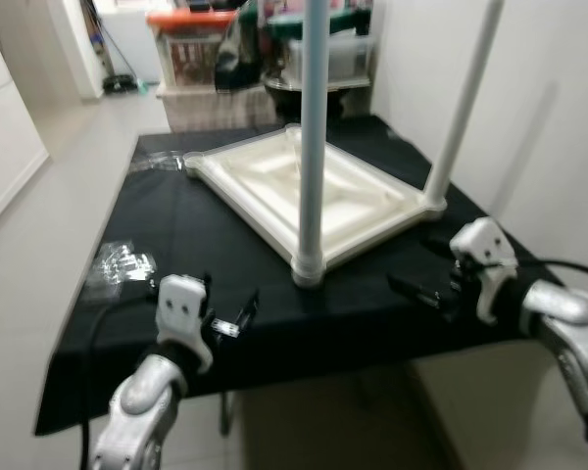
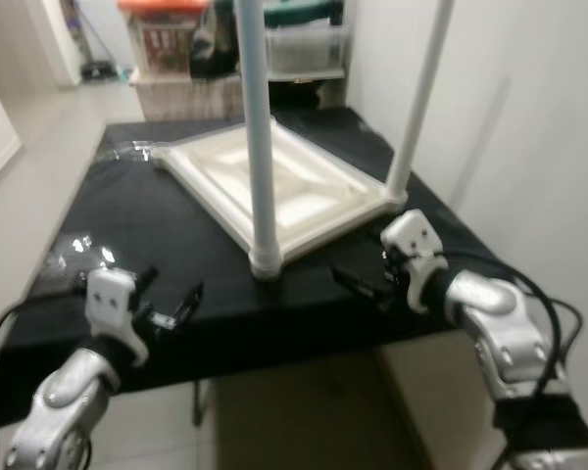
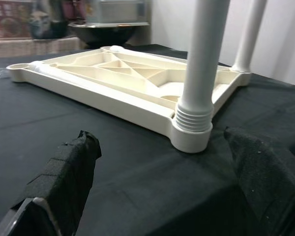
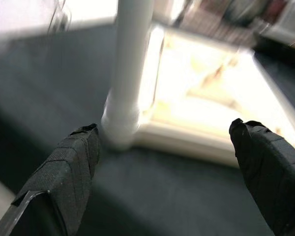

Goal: Building children table

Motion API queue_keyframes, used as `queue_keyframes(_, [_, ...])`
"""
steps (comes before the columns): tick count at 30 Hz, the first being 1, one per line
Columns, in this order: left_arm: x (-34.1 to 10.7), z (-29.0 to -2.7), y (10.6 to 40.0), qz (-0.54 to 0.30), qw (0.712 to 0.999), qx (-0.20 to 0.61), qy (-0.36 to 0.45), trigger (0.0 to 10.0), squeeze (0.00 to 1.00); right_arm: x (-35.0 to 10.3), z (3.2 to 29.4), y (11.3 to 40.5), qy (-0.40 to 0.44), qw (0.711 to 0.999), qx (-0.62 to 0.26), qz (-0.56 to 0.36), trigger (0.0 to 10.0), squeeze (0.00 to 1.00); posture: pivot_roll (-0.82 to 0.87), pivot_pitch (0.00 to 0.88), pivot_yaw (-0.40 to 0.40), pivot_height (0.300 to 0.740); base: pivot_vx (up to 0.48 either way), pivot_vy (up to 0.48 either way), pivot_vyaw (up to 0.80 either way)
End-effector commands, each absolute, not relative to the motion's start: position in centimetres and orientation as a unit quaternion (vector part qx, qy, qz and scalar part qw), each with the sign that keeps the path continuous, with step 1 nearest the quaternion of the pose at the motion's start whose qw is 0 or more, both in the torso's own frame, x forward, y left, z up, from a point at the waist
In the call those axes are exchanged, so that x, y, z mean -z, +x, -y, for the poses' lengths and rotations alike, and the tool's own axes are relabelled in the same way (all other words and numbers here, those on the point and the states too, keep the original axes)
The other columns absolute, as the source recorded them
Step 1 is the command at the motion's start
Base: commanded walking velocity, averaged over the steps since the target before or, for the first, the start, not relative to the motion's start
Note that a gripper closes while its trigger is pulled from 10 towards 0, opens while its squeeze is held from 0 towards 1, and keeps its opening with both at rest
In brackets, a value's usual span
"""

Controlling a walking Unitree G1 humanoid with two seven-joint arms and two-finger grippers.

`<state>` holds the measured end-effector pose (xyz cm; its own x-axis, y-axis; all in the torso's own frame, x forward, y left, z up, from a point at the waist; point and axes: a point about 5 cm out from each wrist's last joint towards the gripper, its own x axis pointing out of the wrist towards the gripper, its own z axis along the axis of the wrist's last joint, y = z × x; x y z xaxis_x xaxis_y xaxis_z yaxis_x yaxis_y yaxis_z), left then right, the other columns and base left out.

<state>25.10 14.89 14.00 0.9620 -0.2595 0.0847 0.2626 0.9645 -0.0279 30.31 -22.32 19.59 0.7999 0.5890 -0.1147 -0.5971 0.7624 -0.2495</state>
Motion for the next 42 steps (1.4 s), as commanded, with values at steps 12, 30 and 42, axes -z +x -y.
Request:
queue_keyframes(12, [-14.2, -15.5, 24.9, 0.05, 0.992, 0.119, -0.016, 10.0, 0.0, -21.1, 22.8, 32.0, -0.093, 0.981, -0.156, 0.075, 10.0, 0.0, 0.07, 0.0, -0.049, 0.74, 0.0, 0.0, 0.47])
queue_keyframes(30, [-14.2, -15.3, 24.7, 0.049, 0.992, 0.118, -0.019, 10.0, 0.0, -24.3, 29.6, 33.1, -0.158, 0.983, -0.034, 0.088, 10.0, 0.0, 0.07, 0.0, -0.058, 0.74, 0.0, 0.0, 0.13])
queue_keyframes(42, [-14.2, -15.7, 24.6, 0.053, 0.992, 0.11, -0.021, 10.0, 0.0, -21.7, 31.3, 33.3, -0.102, 0.983, 0.137, 0.063, 10.0, 0.0, 0.07, 0.0, -0.06, 0.74, 0.0, 0.0, 0.51])
